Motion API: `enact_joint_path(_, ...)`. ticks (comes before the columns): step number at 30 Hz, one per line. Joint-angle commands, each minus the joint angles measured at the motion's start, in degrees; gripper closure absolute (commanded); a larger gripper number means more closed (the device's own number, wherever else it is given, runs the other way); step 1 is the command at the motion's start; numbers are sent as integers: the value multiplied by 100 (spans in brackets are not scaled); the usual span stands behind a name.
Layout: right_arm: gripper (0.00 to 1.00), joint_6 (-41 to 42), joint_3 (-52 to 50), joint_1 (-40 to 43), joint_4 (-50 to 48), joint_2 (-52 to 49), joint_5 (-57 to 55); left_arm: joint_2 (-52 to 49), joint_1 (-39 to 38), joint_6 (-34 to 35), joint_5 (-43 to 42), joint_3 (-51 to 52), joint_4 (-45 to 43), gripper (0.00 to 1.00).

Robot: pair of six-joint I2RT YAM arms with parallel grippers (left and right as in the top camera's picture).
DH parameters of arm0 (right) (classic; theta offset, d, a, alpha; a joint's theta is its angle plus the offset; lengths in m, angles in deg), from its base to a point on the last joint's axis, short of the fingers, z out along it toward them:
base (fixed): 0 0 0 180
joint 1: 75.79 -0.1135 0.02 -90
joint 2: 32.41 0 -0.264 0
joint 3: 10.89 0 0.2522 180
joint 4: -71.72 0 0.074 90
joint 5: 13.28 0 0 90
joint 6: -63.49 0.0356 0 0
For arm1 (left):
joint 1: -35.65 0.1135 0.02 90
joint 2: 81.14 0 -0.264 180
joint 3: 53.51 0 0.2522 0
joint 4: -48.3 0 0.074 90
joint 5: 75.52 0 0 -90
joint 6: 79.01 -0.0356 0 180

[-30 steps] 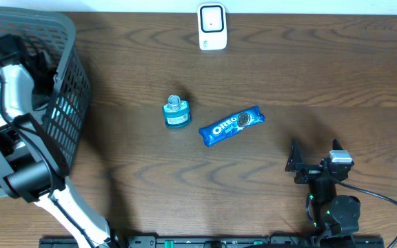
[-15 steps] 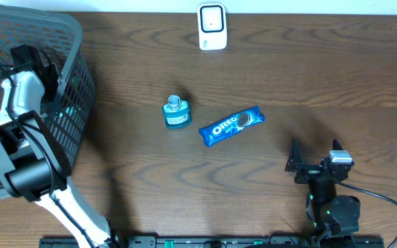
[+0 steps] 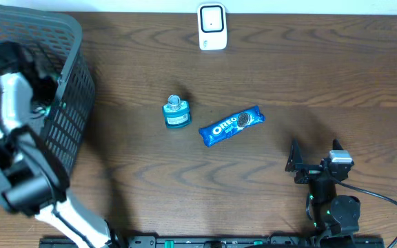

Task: Scan the item barcode
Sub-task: 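Grasp the green tissue pack in the basket with the left gripper, then carry the tissue pack out and drop it right of the Oreo pack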

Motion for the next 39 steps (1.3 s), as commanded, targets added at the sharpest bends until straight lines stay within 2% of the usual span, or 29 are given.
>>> enact_joint_path(1, 1, -76, -7, -55, 17, 15, -72, 1115, 133, 614, 160, -264, -70, 86)
enact_joint_path(4, 1, -76, -7, -55, 17, 15, -72, 1851, 133, 896, -162, -264, -87, 86)
enact_joint_path(9, 1, -76, -7, -55, 17, 15, -72, 2953, -258, 894, -1460, -262, -114, 86)
enact_joint_path(12, 1, -76, -7, -55, 17, 15, -72, 3405, -841, 894, -1941, -262, -114, 85)
enact_joint_path(17, 1, -76, -7, -55, 17, 15, -70, 3613, -2380, 894, -1956, -260, -87, 83)
enact_joint_path(22, 1, -76, -7, -55, 17, 15, -72, 3156, -3980, 892, -1939, -219, -90, 83)
enact_joint_path(29, 1, -76, -7, -55, 17, 15, -72, 1722, -5692, 894, -1939, -219, -507, 83)
enact_joint_path(39, 1, -76, -7, -55, 17, 15, -70, -116, -6972, 890, -1939, -219, -1141, 83)
